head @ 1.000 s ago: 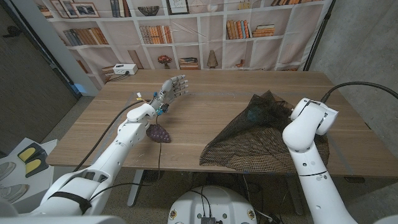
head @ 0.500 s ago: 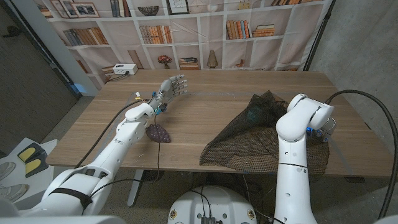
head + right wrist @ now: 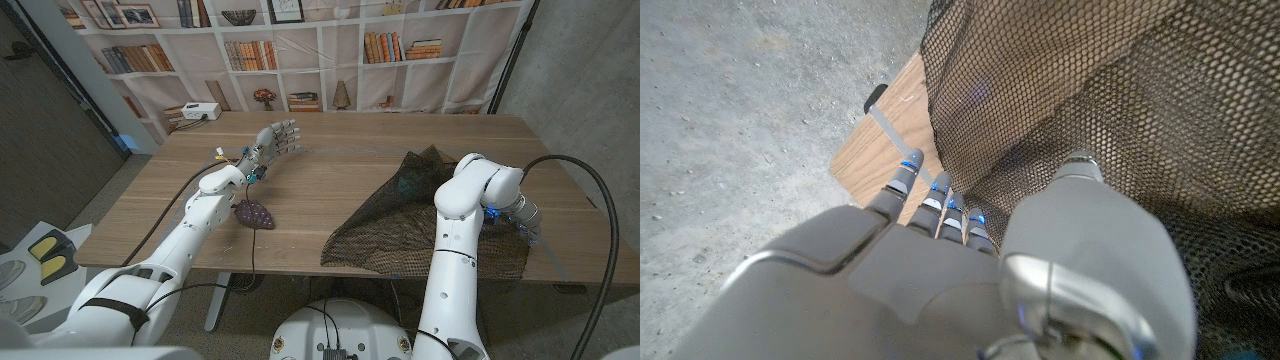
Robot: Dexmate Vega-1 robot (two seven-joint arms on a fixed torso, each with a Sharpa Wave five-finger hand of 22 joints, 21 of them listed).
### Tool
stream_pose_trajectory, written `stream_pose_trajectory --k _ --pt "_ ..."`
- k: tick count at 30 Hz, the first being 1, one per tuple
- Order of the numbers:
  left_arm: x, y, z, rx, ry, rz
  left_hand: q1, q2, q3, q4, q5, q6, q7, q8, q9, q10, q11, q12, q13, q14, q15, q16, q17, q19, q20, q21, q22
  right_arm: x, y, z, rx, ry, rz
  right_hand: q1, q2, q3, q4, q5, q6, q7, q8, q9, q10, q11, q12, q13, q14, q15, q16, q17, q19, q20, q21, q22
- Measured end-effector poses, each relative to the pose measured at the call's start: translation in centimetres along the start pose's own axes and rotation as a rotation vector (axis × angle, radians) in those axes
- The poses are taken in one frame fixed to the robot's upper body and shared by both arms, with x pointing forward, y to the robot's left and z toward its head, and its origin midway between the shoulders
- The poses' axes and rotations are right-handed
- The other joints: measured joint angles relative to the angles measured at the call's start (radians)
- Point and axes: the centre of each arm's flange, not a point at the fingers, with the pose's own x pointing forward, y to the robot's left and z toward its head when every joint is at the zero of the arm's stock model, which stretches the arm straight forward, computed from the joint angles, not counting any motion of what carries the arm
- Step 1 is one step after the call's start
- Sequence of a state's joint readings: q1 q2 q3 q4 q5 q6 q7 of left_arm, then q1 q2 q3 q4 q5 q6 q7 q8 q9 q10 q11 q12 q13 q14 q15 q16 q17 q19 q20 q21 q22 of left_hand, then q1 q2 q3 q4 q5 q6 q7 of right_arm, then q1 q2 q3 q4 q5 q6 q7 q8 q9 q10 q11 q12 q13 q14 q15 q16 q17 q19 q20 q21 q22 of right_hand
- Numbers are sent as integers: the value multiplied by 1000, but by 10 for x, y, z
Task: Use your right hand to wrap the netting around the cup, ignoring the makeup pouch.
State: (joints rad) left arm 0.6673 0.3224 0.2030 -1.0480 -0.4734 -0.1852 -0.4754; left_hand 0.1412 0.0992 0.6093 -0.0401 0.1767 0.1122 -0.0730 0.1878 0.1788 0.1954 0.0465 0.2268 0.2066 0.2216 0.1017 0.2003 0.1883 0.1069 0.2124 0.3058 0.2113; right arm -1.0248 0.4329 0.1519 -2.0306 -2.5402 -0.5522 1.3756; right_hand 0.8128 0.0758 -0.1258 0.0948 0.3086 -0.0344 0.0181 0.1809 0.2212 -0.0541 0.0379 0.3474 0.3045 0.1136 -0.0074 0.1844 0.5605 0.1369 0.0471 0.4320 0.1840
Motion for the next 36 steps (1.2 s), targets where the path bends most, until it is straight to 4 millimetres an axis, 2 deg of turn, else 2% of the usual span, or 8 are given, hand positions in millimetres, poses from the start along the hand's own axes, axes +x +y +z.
stream_pose_trajectory --k 14,18,23,26,29,32,34,36 --pt "-3 3 1 3 -4 8 0 0 0 0 0 0 0 0 0 0 0 -5 0 0 0 0 0 0 0 0 0 25 9 10 -23 53 66 13 12 -7 -9 10 -4 4 8 5 4 -3 10 8 2 -2 12 -3 19 -11 0 3" --pt "-4 3 2 4 -4 10 -2 -2 0 0 0 0 0 0 0 0 0 -5 0 0 0 0 0 0 0 0 0 31 10 13 -27 67 79 75 20 7 -43 24 21 -13 21 4 61 -24 54 21 86 -30 49 -4 77 -38 16 5" --pt "-4 4 2 5 -3 12 -4 -4 0 0 0 0 0 0 0 0 0 -5 0 0 0 0 0 0 0 0 0 37 13 15 -34 85 91 165 72 43 -95 40 51 -7 26 15 107 -49 115 52 241 -34 135 41 190 -74 56 13" --pt "-4 4 2 5 -2 13 -4 -4 0 0 0 0 0 0 0 0 0 -5 0 0 0 0 0 0 0 0 0 41 15 16 -38 100 95 209 84 57 -121 44 39 -3 25 25 99 -55 130 78 282 -37 191 86 236 -88 76 17" --pt "-4 4 2 5 -2 13 -4 -4 0 0 0 0 0 0 0 0 0 -5 0 0 0 0 0 0 0 0 0 41 15 15 -33 107 91 238 86 68 -142 46 -11 -4 22 48 29 -59 142 125 274 -37 262 171 254 -92 90 27" --pt "-4 4 2 5 -1 13 -4 -4 0 0 0 0 0 0 0 0 0 -5 0 0 0 0 0 0 0 0 0 44 18 17 -38 122 98 296 94 94 -171 28 15 -19 76 96 23 -65 234 229 289 -35 410 328 304 -92 150 59" --pt "-4 4 2 5 -1 13 -4 -4 0 0 0 0 0 0 0 0 0 -5 0 0 0 0 0 0 0 0 0 45 20 16 -34 131 96 344 87 111 -194 20 60 -22 124 126 81 -69 314 297 343 -37 505 403 342 -93 203 84" --pt "-3 4 1 5 1 13 -4 -4 0 0 0 0 0 0 0 0 0 -5 0 0 0 0 0 0 0 0 0 46 21 17 -31 134 90 385 93 139 -206 15 94 7 199 184 166 -81 397 359 418 -39 583 433 378 -95 268 110"
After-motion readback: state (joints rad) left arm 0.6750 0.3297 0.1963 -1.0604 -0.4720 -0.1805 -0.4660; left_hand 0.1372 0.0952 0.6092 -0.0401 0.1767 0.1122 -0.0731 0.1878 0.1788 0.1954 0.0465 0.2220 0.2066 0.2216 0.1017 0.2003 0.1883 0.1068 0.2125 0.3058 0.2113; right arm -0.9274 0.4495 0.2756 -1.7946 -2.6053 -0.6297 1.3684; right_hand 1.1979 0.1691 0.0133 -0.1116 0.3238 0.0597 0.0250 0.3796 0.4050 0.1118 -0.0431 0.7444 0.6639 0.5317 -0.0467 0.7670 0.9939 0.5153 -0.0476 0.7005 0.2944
